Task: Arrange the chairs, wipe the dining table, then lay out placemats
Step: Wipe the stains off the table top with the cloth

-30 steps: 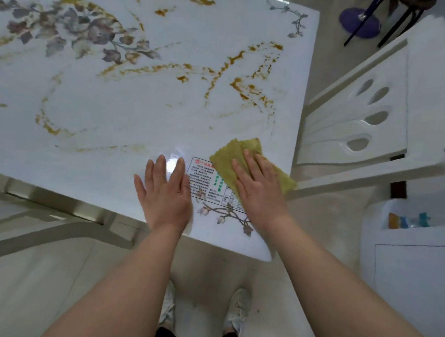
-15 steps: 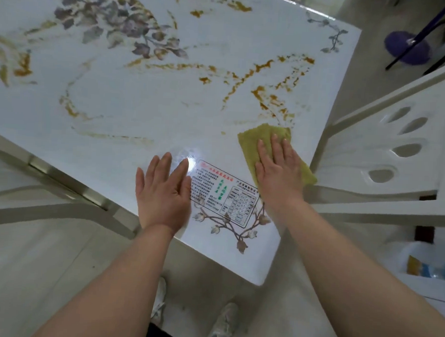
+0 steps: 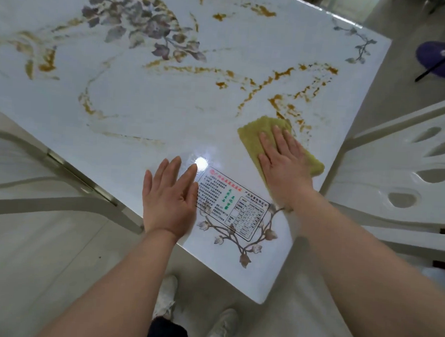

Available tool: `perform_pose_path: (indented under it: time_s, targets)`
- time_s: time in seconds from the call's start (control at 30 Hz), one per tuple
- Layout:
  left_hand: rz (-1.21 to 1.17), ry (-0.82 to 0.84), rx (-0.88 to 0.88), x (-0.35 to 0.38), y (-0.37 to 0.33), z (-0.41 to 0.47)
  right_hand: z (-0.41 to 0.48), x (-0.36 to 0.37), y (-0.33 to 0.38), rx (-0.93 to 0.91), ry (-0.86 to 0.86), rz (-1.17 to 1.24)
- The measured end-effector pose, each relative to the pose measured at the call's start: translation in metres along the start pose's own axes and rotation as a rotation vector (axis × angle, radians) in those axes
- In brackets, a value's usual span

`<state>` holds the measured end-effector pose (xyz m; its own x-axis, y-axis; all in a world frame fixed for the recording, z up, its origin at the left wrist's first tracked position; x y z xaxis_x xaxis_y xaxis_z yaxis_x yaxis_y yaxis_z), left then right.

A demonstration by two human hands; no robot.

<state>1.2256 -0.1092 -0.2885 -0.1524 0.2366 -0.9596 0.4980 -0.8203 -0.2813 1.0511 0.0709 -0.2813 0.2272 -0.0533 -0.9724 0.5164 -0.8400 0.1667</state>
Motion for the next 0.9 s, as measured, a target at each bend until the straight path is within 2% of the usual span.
perform_pose_path:
  time_s: [0.1,0.23,0.3,0.47,0.63,0.77,0.9]
  targets:
    - [0.02,0.0,0.009,0.0,-0.001,0.0,-0.011,0.003,0.023,0.045,0.016,-0.009]
    - [0.031,-0.004,0.004,0.001,0.0,0.0,-0.04,0.014,0.046,-0.184,0.034,0.001]
    - [0.027,-0.004,0.005,0.0,0.0,0.0,-0.042,0.012,0.033,-0.221,0.014,0.031]
    - [0.035,0.005,0.018,0.001,0.001,-0.001,-0.041,0.006,-0.012,0.037,-0.015,-0.002]
    - [0.063,0.029,0.022,0.001,-0.003,-0.002,-0.073,0.017,0.015,0.138,-0.009,-0.006]
    - [0.09,0.072,0.024,-0.001,-0.005,-0.003,-0.11,0.03,0.04,0.03,-0.01,-0.021]
    - [0.062,0.132,-0.013,-0.003,-0.011,-0.003,-0.116,0.027,0.031,-0.105,0.009,0.03]
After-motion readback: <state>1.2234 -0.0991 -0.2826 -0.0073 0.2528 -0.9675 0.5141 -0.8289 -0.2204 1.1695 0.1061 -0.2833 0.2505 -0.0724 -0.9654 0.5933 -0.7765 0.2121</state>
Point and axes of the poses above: each hand's wrist, its own z-axis towards the middle knuckle, its own x-axis out of the palm, y = z × x, the point moved 1 cm from there along z, towards the middle knuckle, and after that the axes turned 2 degrees about z, right-handed, at the moved point
